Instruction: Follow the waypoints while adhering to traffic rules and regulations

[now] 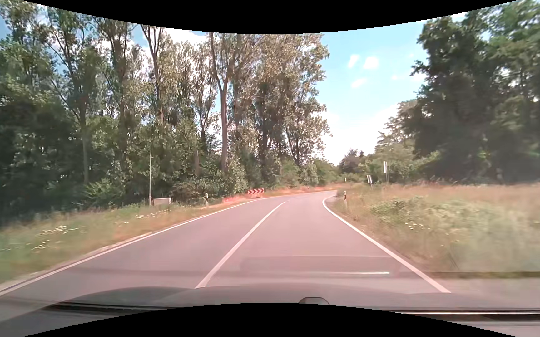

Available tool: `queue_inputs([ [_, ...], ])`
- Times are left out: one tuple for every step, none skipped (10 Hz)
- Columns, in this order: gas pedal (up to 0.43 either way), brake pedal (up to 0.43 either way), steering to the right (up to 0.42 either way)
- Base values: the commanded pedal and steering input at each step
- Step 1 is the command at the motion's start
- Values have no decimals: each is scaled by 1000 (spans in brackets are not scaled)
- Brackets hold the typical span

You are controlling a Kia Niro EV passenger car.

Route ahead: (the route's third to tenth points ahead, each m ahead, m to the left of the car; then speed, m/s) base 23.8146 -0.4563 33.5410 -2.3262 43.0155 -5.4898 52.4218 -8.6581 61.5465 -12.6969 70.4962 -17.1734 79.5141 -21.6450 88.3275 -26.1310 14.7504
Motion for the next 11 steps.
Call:
queue_inputs([
  [39,0,10],
  [39,0,13],
  [39,0,18],
  [39,0,24],
  [39,0,24],
  [39,0,24],
  [39,0,28],
  [39,0,32],
  [39,0,33],
  [39,0,33],
  [39,0,33],
])
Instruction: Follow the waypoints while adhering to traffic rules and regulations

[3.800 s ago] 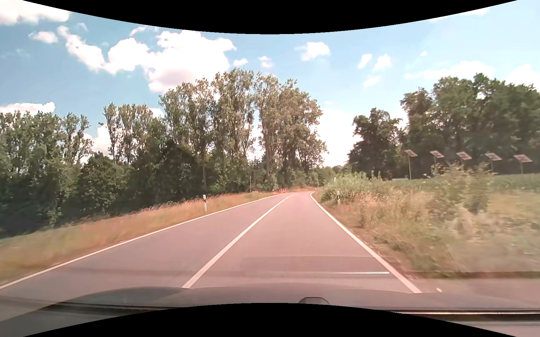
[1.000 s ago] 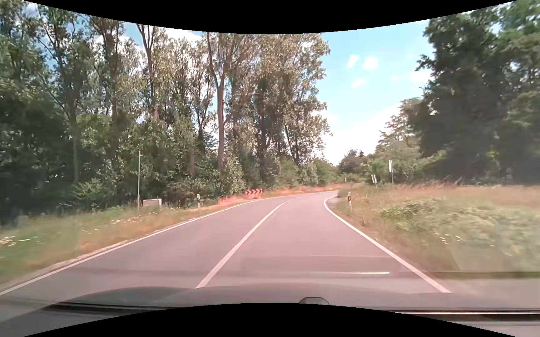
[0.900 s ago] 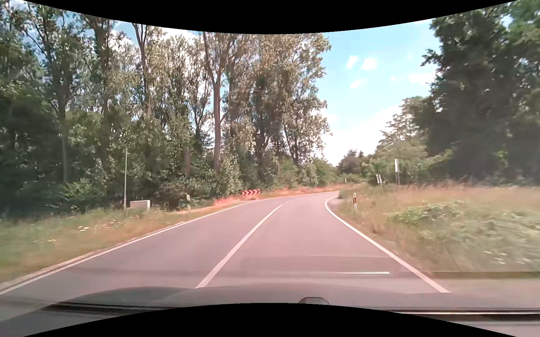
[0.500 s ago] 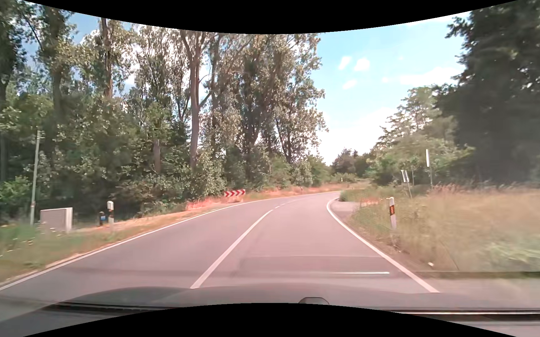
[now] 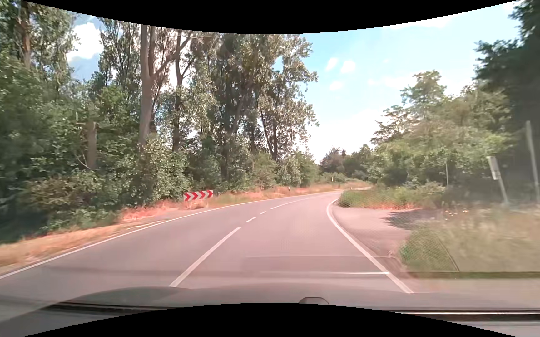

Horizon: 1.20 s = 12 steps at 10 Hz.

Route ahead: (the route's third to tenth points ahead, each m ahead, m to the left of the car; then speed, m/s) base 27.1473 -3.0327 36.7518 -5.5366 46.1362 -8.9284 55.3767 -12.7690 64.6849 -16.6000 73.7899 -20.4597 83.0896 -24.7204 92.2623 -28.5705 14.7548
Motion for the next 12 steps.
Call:
queue_inputs([
  [39,0,32],
  [39,0,32],
  [39,0,32],
  [39,0,32],
  [39,0,32],
  [39,0,33],
  [39,0,35],
  [39,0,37],
  [39,0,37],
  [39,0,40],
  [47,0,42],
  [47,0,46],
])
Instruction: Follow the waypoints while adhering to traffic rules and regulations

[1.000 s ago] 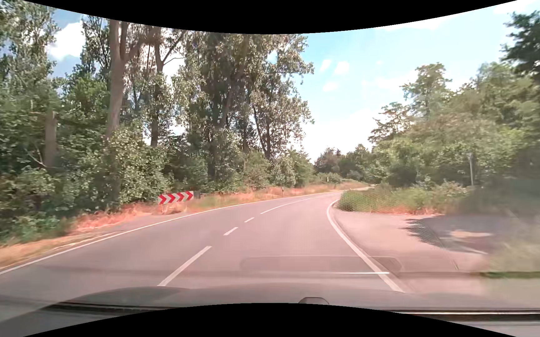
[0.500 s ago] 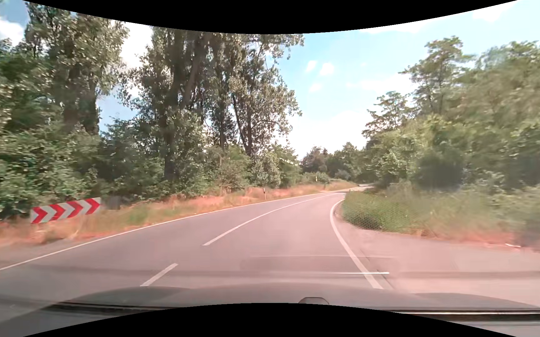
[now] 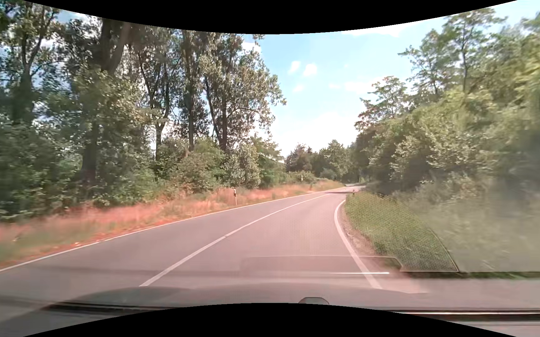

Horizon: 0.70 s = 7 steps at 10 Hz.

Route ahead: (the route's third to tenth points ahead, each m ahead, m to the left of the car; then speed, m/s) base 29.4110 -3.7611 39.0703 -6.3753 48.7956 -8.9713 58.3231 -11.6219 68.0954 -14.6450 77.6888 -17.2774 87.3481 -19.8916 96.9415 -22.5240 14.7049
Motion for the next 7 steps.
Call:
queue_inputs([
  [47,0,48],
  [47,0,50],
  [47,0,51],
  [47,0,52],
  [47,0,52],
  [47,0,52],
  [47,0,52],
])
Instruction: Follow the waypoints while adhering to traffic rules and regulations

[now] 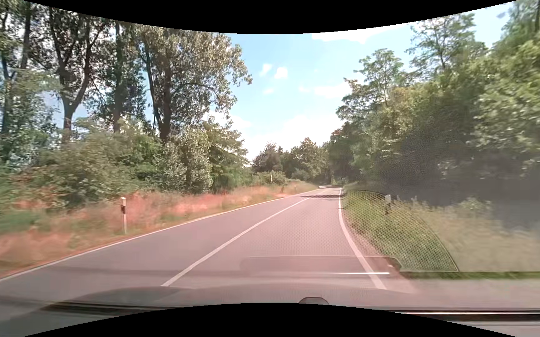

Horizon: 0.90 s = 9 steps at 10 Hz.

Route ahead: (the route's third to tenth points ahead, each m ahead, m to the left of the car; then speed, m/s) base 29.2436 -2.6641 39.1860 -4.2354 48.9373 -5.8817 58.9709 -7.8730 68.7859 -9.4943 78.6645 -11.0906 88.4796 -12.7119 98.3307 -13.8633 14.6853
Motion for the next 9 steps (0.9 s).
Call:
queue_inputs([
  [47,0,52],
  [47,0,51],
  [47,0,50],
  [47,0,49],
  [47,0,47],
  [59,0,42],
  [59,0,38],
  [59,0,31],
  [59,0,26],
])
